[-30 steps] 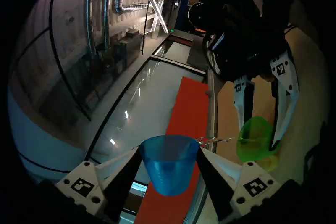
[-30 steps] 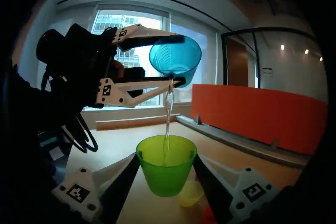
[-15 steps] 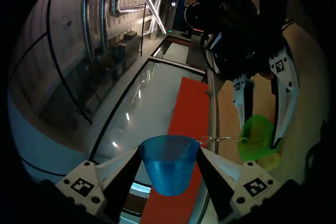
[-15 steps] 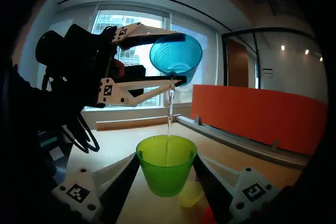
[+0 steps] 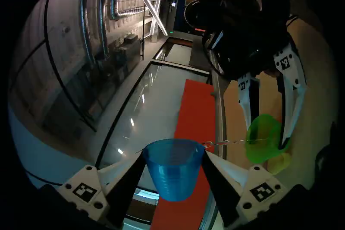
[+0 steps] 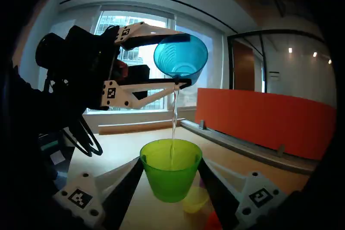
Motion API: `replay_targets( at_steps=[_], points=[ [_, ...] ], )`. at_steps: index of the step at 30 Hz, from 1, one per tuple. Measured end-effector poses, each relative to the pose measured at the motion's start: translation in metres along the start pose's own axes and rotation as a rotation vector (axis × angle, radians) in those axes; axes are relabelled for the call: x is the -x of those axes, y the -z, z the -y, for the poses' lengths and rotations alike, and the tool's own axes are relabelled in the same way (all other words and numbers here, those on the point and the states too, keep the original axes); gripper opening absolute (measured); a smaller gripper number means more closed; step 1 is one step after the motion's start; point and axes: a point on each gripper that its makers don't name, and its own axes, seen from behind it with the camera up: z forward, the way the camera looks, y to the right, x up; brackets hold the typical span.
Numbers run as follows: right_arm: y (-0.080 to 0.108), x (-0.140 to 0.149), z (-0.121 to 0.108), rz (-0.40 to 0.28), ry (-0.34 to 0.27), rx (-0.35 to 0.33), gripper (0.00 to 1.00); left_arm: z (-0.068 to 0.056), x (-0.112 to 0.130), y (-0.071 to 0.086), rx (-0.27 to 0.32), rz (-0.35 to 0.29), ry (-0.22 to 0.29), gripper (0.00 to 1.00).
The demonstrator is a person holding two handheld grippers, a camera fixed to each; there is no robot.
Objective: Pour water
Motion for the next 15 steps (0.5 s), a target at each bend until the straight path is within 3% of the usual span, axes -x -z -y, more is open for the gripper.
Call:
replay_targets(
  at_steps=[15],
  points=[
    [0.0018, -0.0012, -0.001, -0.005, 0.004, 0.005, 0.9, 0.0054, -0.0063, -0.0021, -0.011, -0.012, -0.048, 0.87]
  ],
)
